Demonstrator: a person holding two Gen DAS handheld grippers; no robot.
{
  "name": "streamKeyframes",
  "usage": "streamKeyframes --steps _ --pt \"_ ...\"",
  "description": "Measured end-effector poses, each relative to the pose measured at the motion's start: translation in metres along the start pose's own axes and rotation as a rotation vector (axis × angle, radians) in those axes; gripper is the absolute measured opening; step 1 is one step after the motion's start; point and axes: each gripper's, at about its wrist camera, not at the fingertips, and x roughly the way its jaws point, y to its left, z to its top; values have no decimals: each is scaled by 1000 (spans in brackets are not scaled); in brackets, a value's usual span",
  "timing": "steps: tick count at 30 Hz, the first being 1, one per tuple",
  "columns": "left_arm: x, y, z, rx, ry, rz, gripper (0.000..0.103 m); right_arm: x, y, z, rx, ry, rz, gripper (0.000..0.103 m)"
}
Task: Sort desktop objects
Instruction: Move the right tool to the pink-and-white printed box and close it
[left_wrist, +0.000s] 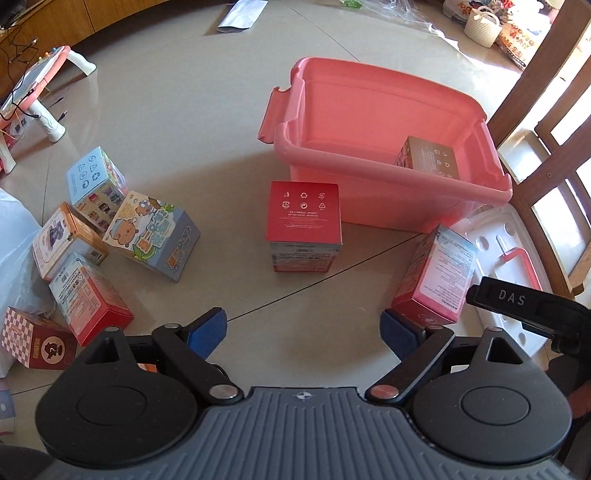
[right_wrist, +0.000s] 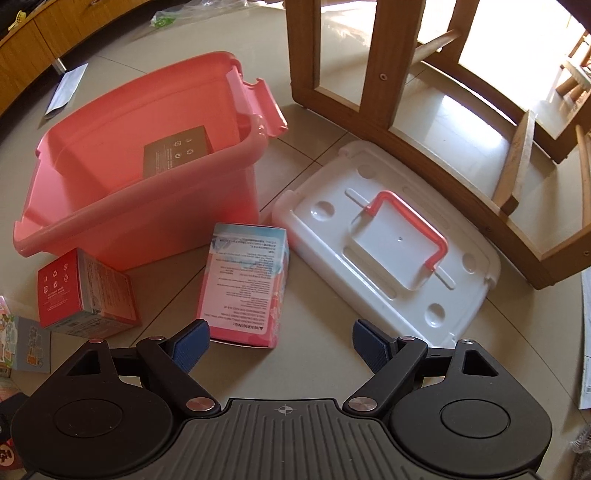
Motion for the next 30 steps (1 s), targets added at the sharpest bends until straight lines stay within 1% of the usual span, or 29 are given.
streamKeyframes --steps 3,6,11,13,14,16,18,20,24,27,30 --pt "10 6 0 -23 17 -13 92 21 12 6 -26 18 -19 82" --pt "20 7 3 -20 33 -19 92 41 20 12 -31 27 -32 82" --pt "31 5 7 -11 46 -30 92 69 22 23 36 62 -36 82" --pt "34 4 8 -1 49 -31 92 78 24 25 43 74 -40 82" --pt "36 3 8 4 50 -32 92 81 26 25 45 73 -38 87" --pt "39 2 9 11 55 -32 92 86 29 26 57 67 -17 90" --pt "43 3 9 12 60 -31 92 89 32 28 68 68 -10 90" --pt "45 3 10 9 66 -34 92 90 37 28 62 68 -12 89" --pt "48 4 12 2 74 -39 92 92 41 27 58 64 -10 89" --pt "48 3 12 12 73 -40 92 91 43 27 62 62 -8 88" --pt "48 3 12 18 75 -42 92 91 45 26 50 69 -31 89"
